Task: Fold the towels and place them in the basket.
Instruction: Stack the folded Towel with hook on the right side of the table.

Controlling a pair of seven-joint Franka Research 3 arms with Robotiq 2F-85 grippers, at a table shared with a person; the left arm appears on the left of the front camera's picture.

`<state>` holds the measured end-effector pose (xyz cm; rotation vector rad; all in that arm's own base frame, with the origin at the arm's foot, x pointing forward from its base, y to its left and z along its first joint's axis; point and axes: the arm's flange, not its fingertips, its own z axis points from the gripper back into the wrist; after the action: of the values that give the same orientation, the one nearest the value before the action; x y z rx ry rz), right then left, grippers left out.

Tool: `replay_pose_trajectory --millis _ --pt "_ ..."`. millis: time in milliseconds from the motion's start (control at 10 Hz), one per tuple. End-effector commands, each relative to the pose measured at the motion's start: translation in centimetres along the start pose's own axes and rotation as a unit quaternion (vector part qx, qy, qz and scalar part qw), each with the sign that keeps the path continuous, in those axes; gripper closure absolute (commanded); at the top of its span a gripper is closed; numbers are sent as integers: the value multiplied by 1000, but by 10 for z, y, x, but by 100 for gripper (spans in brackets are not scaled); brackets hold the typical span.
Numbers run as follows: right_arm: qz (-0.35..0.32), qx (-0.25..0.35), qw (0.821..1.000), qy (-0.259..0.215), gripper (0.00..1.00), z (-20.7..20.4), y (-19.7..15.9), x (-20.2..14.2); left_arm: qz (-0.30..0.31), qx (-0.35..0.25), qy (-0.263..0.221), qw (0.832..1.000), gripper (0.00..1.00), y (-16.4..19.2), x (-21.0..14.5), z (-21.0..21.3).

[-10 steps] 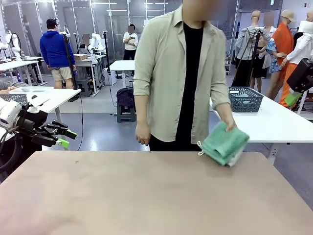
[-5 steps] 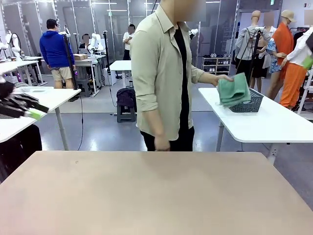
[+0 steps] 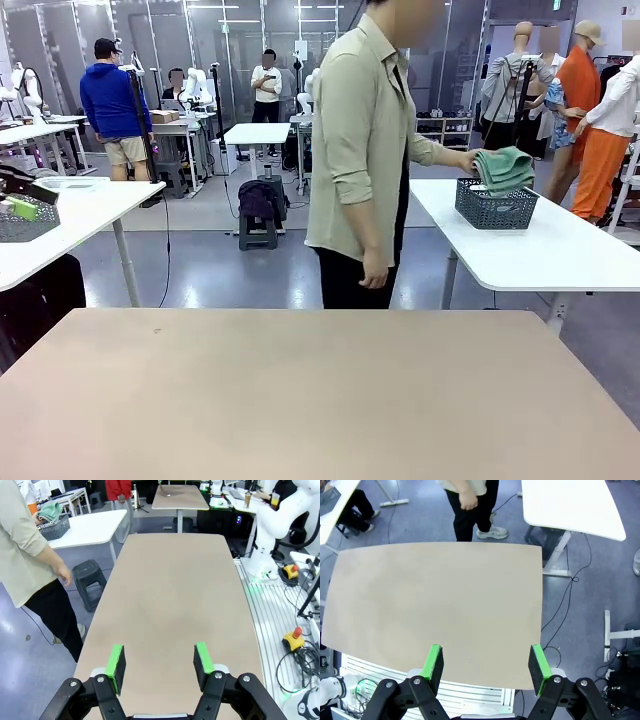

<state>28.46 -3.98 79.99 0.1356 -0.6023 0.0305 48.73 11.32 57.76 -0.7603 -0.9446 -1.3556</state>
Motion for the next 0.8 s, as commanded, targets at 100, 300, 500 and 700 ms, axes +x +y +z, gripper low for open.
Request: replay_pose_trajectory --millis 100,300,500,700 --pt "0 0 1000 0 14 0 0 0 0 0 0 1000 30 0 0 0" --pt "0 0 1000 0 14 0 0 0 0 0 0 1000 30 0 0 0" --pt "0 0 1000 0 14 0 0 0 0 0 0 1000 30 0 0 0" --pt "0 0 1000 0 14 0 0 0 0 0 0 1000 30 0 0 0"
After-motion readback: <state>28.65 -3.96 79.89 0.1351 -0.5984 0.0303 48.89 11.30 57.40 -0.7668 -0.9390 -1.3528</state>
